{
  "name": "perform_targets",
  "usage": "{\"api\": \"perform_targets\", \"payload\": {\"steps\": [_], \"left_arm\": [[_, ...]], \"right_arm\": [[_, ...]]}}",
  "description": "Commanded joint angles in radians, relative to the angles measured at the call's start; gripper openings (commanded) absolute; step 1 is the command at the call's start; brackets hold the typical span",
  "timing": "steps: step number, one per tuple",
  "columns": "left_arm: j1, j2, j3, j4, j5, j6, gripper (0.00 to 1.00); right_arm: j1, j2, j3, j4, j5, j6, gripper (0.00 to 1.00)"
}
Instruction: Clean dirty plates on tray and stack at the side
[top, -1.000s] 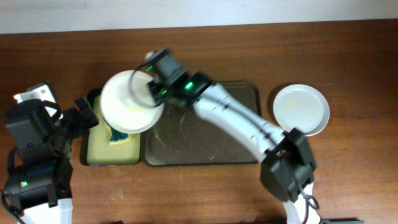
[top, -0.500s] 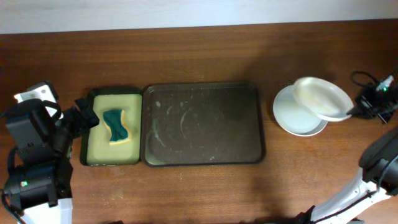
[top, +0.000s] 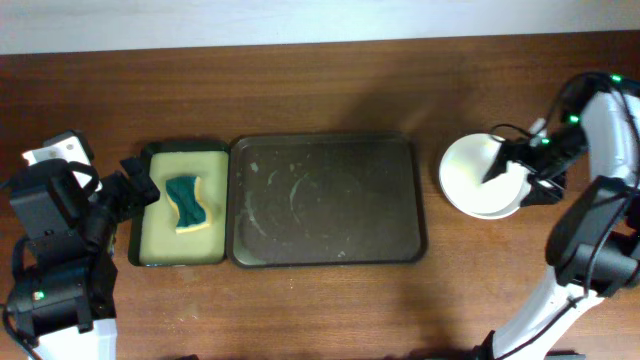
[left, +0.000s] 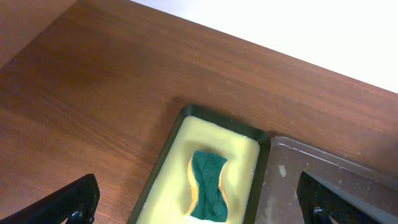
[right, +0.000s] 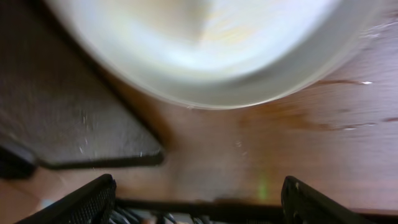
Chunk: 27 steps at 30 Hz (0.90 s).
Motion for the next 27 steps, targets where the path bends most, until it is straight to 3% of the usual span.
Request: {"api": "perform_targets", "payload": {"steps": [1,5,14,18,20,24,27], "left_arm": [[-0.001,-0.004,0.006,0.002,0.007,0.001,1.00],[-0.001,-0.004,0.006,0.002,0.007,0.001,0.99],[-0.001,-0.004,0.006,0.002,0.007,0.001,0.99],[-0.001,-0.004,0.006,0.002,0.007,0.001,1.00],[-0.001,-0.004,0.006,0.002,0.007,0.001,0.99],[-0.001,-0.004,0.006,0.002,0.007,0.001,0.99],[-0.001,-0.004,0.006,0.002,0.008,0.001,0.99]], "right_arm": [[0.174,-0.030,-0.005,0.000,0.037,-0.050,0.98],[0.357,-0.030,-0.005,0.098,0.043,-0.050,0.98],[0.470,-0.093,-0.005,0.223,0.054,-0.050,0.98],[0.724,-0.459,-0.005,0.248,0.054,-0.050,0.98],[0.792,-0.634,-0.005,0.253,0.209,-0.107,0.98],[0.642,-0.940,-0.016,0.377,0.247,-0.181,0.98],[0.454,-1.260,-0.246,0.576,0.105,-0.207,0.98]]}}
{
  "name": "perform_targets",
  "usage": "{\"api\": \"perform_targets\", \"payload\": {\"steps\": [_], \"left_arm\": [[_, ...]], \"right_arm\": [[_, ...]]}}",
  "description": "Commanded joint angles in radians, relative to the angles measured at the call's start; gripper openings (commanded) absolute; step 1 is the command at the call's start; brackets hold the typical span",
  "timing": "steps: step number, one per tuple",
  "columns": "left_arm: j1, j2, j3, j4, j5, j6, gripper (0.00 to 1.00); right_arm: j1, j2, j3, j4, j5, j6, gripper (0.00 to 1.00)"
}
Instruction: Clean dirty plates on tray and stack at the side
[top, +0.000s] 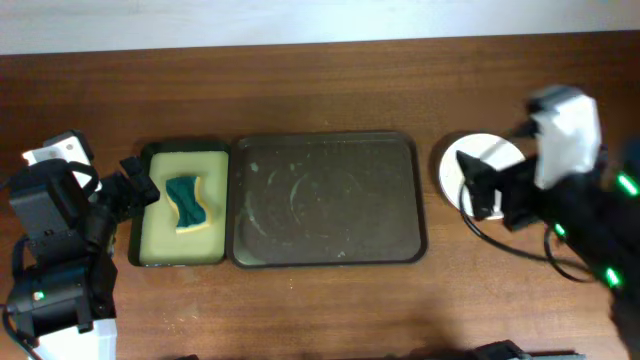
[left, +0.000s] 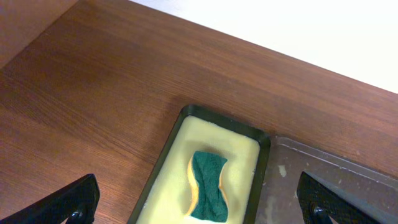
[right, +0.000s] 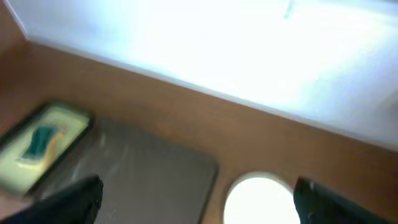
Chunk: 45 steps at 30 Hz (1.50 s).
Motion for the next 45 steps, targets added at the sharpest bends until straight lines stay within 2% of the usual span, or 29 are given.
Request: {"api": "perform_targets", "payload": {"steps": [1,2,3,6,7,9,10,13,16,18,20,36,39,41,43,45], "left_arm": [[-0.001,-0.004,0.006,0.002,0.007,0.001,0.99],[-0.001,-0.004,0.006,0.002,0.007,0.001,0.99],[-0.001,-0.004,0.006,0.002,0.008,0.001,0.99],[-0.001,-0.004,0.006,0.002,0.007,0.001,0.99],[-0.001,-0.004,0.006,0.002,0.007,0.001,0.99],[-0.001,-0.004,0.006,0.002,0.007,0.001,0.99],[-0.001,-0.004,0.006,0.002,0.008,0.001,0.99],[-0.001,-0.004,0.006,0.002,0.007,0.001,0.99],[-0.001,-0.004,0.006,0.002,0.007,0.001,0.99],[-0.001,-0.004,0.006,0.002,0.007,0.001,0.99],[-0.001,-0.004,0.006,0.002,0.008,0.001,0.99],[-0.001,-0.005,0.006,0.002,0.007,0.001,0.99],[-0.027,-0.130,-0.006,-0.005,0.007,0.001,1.00],[-0.093,-0.313,-0.069,-0.005,0.007,0.001,0.99],[-0.177,-0.607,-0.221,-0.028,0.007,0.002,0.99],[-0.193,-0.737,-0.304,-0.060,0.007,0.002,0.99]], "right_arm": [[-0.101,-0.316,-0.315,0.187,-0.110,-0.027,0.98],[-0.108,-0.447,-0.466,0.275,-0.124,-0.026,0.98],[-0.113,-0.641,-0.721,0.422,-0.134,-0.026,0.98],[-0.112,-0.870,-1.136,0.813,-0.157,-0.023,0.98],[-0.112,-0.936,-1.308,1.017,-0.179,-0.023,0.98],[-0.112,-1.011,-1.504,1.228,-0.197,-0.023,0.98],[-0.112,-1.011,-1.559,1.280,-0.197,-0.023,0.98],[-0.111,-1.011,-1.678,1.313,-0.127,-0.012,0.98],[-0.111,-1.011,-1.698,1.182,0.101,0.208,0.98],[-0.111,-1.011,-1.698,1.092,0.204,0.274,0.98],[-0.111,-1.011,-1.698,1.035,0.212,0.275,0.98],[-0.112,-1.008,-1.698,1.035,0.212,0.274,0.98],[-0.112,-1.008,-1.698,1.035,0.212,0.275,0.98],[-0.112,-1.008,-1.698,1.035,0.212,0.274,0.98],[-0.112,-1.008,-1.698,1.035,0.212,0.274,0.98],[-0.112,-1.008,-1.698,1.035,0.212,0.274,0.98]]}}
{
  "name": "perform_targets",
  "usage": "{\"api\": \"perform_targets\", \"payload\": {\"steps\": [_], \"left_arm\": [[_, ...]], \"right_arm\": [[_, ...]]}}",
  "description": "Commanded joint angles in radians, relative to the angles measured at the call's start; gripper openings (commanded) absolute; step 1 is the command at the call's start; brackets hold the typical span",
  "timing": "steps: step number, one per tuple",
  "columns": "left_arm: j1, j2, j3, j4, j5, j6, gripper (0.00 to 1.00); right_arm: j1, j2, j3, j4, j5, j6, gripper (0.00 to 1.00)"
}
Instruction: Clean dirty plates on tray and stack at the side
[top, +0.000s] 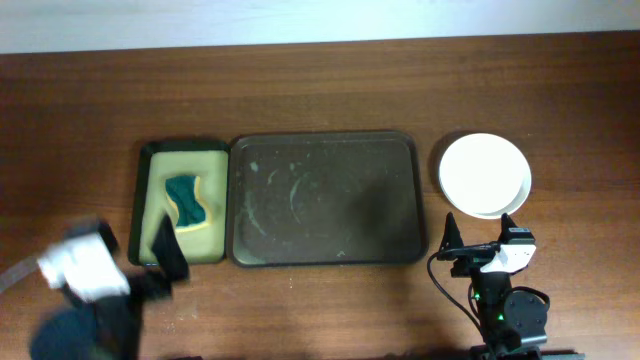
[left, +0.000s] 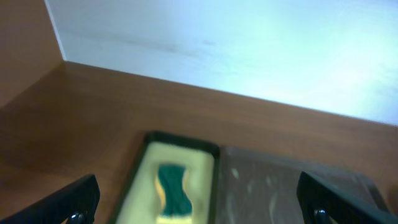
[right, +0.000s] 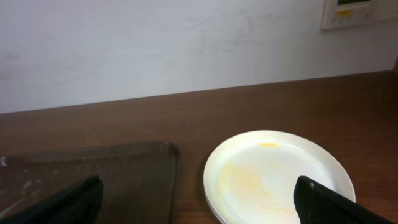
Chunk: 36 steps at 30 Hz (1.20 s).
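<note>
A stack of white plates (top: 485, 175) rests on the table right of the dark tray (top: 325, 198). The top plate (right: 277, 177) shows a faint yellowish smear. The tray carries only smears, no plates. A green and yellow sponge (top: 186, 200) lies in a small tray of yellow liquid (top: 150, 235), also seen as the sponge (left: 173, 190). My right gripper (top: 478, 245) stands open near the table's front, short of the plates, its jaws empty in the right wrist view (right: 199, 208). My left gripper (top: 150, 262) is blurred at the front left, open (left: 199, 211), facing the sponge.
A white wall (right: 186, 43) runs behind the table's far edge. Bare wooden table (top: 330, 90) lies behind the trays and between the dark tray and the plates.
Both arms now sit at the table's front edge: the right one has drawn back from beside the plates, the left one has gone from left of the sponge tray to the front left.
My right gripper was open right at the plate stack while the left arm waited left of the sponge tray. Then the right arm stood off beside the stack, apart from it. Now both arms are back near the front edge, with the plates stacked beside the tray.
</note>
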Motion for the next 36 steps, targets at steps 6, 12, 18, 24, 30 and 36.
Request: {"api": "perform_targets", "payload": {"steps": [6,12,18,24,30,36], "left_arm": [[-0.047,-0.398,-0.396,0.315,-0.001,-0.005,1.00],[-0.090,-0.397,-0.736,1.122,0.030,-0.006,0.99],[-0.090,-0.397,-0.927,1.078,0.010,-0.005,0.99],[-0.090,-0.397,-0.927,0.739,-0.012,-0.002,0.99],[-0.090,-0.397,-0.927,0.739,-0.012,-0.002,0.99],[-0.090,-0.397,-0.927,0.739,-0.012,-0.002,0.99]], "right_arm": [[-0.006,-0.007,-0.005,-0.007,0.016,0.012,0.98],[-0.006,-0.007,-0.005,-0.007,0.016,0.012,0.98],[-0.006,-0.007,-0.005,-0.007,0.016,0.012,0.98],[-0.006,-0.007,-0.005,-0.007,0.016,0.012,0.98],[-0.006,-0.007,-0.005,-0.007,0.016,0.012,0.98],[-0.006,-0.007,-0.005,-0.007,0.016,0.012,0.98]]}}
